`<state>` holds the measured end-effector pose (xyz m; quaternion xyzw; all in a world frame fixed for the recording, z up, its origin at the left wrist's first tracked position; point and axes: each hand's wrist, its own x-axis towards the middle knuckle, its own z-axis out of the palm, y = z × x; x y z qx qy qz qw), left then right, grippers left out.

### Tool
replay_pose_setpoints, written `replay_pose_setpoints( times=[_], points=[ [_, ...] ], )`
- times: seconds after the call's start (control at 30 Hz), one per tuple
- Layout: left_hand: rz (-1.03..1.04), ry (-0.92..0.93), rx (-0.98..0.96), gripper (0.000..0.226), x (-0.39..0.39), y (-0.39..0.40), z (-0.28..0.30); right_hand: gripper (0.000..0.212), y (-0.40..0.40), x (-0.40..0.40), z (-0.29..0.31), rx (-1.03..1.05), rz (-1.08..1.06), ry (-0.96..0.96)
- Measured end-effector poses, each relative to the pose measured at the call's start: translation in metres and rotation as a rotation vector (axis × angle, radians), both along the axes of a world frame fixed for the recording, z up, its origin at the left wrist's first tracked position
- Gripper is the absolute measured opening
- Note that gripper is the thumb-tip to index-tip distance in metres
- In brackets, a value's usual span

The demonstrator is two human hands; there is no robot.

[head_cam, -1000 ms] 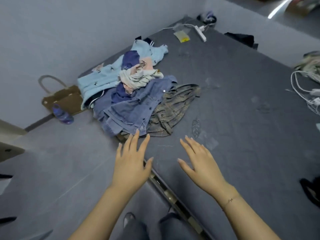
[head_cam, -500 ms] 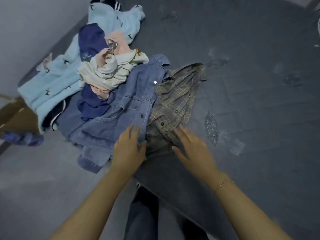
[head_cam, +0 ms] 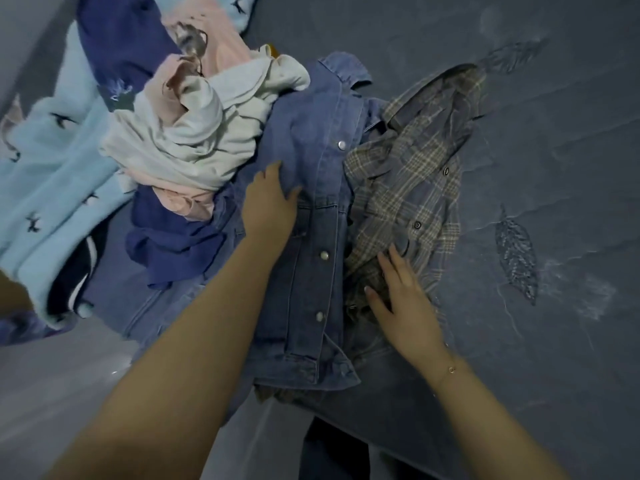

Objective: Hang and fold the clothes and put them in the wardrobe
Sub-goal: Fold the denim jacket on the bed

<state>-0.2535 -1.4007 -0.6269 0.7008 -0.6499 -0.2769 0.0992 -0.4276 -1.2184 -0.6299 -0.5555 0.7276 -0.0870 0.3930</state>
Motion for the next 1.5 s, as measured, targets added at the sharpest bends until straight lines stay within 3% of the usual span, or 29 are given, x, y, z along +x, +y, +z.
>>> replay_pose_setpoints(
  times=[0.07,0.23,0.3,0.4,0.47,0.53,0.6,0.77,0.87,0.97,1.07,1.2,1.3,1.4,1.5],
  points=[
    [0.060,0.068,-0.065,0.032,0.006,-0.002,0.002,0.058,0.000,0.000,0.003,0.019,-0.038,-0.011],
    [0.058,0.313,-0.114,0.026,0.036,0.010,0.040,0.040,-0.009,0.000,0.031,0.030,0.027,0.034],
    [0.025,0.348,-0.109,0.022,0.043,0.022,0.058,0.035,-0.018,0.005,0.048,-0.012,-0.108,-0.133],
    [-0.050,0.446,-0.075,0.022,0.042,0.047,0.084,0.018,-0.044,0.013,0.074,-0.022,-0.509,-0.482],
    [-0.116,0.486,-0.003,0.024,0.034,0.070,0.096,0.019,-0.065,0.015,0.088,0.008,-0.683,-0.592],
    [-0.205,0.519,0.055,0.025,0.021,0.095,0.105,0.040,-0.083,0.013,0.096,0.090,-0.756,-0.746],
    [-0.268,0.550,0.081,0.022,0.008,0.118,0.109,0.049,-0.094,0.012,0.100,0.141,-0.786,-0.885],
    [-0.245,0.570,0.168,0.020,0.001,0.147,0.110,0.018,-0.083,0.011,0.095,0.030,-1.012,-0.928],
    [-0.303,0.638,0.277,0.017,0.005,0.151,0.117,0.023,-0.055,0.002,0.094,-0.009,-1.031,-1.105],
    [-0.309,0.720,0.422,0.019,-0.003,0.142,0.129,0.025,-0.020,-0.012,0.097,-0.017,-0.983,-1.155],
    [-0.272,0.601,0.191,0.015,-0.021,0.116,0.135,0.027,0.024,-0.032,0.098,0.000,-0.959,-1.136],
    [-0.338,0.082,-0.085,0.021,-0.051,0.086,0.127,0.023,0.086,-0.074,0.092,-0.019,-1.039,-1.109],
    [-0.456,-0.161,0.124,0.033,-0.076,0.098,0.100,0.022,0.127,-0.111,0.085,-0.031,-1.110,-1.084],
    [-0.542,-0.137,0.360,0.040,-0.096,0.135,0.069,0.020,0.163,-0.142,0.069,-0.001,-1.211,-0.977],
    [-0.655,-0.154,0.454,0.045,-0.111,0.173,0.043,0.012,0.178,-0.161,0.046,0.081,-1.282,-0.726]
  ],
)
